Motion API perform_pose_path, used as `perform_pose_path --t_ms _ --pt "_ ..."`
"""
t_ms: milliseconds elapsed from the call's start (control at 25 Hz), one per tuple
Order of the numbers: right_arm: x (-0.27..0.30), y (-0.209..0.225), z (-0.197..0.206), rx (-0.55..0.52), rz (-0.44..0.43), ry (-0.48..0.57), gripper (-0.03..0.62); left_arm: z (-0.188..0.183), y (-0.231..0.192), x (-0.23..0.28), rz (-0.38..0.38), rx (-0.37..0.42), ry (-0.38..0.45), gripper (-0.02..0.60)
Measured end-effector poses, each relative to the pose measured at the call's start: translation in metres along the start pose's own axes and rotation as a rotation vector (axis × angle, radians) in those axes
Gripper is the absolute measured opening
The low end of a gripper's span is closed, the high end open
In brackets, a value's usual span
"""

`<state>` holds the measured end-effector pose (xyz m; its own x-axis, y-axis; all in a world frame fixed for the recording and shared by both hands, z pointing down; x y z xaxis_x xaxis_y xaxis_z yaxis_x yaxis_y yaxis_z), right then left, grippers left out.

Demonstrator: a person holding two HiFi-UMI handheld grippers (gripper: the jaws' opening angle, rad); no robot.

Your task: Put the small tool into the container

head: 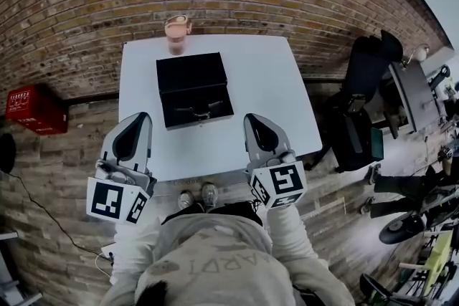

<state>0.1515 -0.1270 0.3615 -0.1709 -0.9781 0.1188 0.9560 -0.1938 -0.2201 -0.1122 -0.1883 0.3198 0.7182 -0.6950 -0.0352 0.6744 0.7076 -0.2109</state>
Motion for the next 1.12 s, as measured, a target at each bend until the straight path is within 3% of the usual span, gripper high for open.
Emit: perform_pose_path --t_ms 560,1120 --pt "-0.021 0.008 -0.024 0.052 0.058 0.109 0.01 -0.001 0.006 0.007 0.028 -0.002 0.003 0.005" --pt "-0.023 0.015 -0.027 0.059 0.078 0.135 0.011 -0.001 0.006 0.012 0.02 -0.016 0.011 0.005"
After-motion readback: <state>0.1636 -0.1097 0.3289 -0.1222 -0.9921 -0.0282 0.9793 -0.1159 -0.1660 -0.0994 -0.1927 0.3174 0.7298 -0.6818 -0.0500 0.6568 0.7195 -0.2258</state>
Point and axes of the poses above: the fingertips, and each gripper's own axes: x forward along the fingers, y to its right, z out of its underside, the point moved 7 cm from there along -x, backward along the fingers, and after that the axes turned 10 degrees about -x, right-handed, at the moved point
